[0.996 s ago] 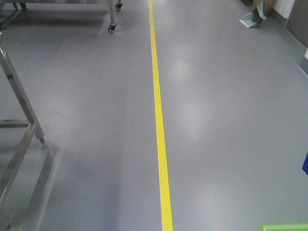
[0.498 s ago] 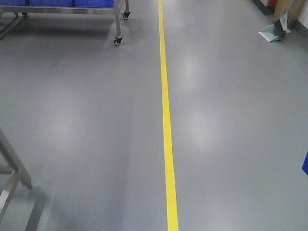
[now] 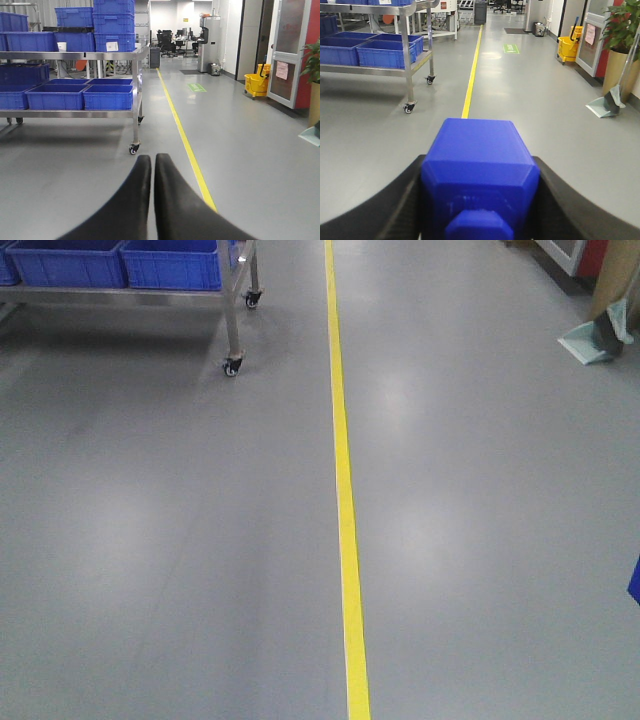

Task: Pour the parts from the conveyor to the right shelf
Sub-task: 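Drive along the yellow floor line toward the bin shelves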

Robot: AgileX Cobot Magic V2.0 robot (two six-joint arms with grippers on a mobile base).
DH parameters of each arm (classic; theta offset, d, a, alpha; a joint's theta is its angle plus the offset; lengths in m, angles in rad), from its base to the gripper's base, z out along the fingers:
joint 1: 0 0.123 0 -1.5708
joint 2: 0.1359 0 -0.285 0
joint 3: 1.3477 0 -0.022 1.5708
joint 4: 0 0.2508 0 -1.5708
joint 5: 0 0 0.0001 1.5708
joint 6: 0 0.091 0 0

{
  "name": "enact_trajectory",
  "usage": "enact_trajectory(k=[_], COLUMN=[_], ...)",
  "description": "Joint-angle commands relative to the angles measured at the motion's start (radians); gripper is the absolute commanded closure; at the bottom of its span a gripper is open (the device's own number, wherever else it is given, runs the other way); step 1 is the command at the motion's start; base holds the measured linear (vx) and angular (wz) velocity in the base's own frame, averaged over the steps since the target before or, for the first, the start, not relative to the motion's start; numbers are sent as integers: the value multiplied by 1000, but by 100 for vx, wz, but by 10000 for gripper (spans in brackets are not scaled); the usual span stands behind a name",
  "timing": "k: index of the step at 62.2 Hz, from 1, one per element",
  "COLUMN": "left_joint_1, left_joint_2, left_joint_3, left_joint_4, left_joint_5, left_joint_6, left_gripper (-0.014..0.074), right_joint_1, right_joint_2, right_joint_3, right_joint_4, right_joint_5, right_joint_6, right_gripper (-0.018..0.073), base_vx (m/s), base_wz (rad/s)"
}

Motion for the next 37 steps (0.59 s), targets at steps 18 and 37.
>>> enact_trajectory(k=[18, 37], left_joint_1=[-1, -1], left_joint_2=[-11, -11], left_joint_3=[30, 30], left_joint_4=[0, 0], left_joint_5=[-73, -73], left_joint_6=[-9, -9], left_gripper=[603, 603], right_joint_1=[1, 1], right_joint_2=[9, 9], right_joint_3=[-31, -31], right_joint_4=[-3, -3], right_joint_5=[-81, -81], right_joint_6=[-6, -6], right_gripper=[568, 568], base_vx=[87, 80], base_wz=[13, 14])
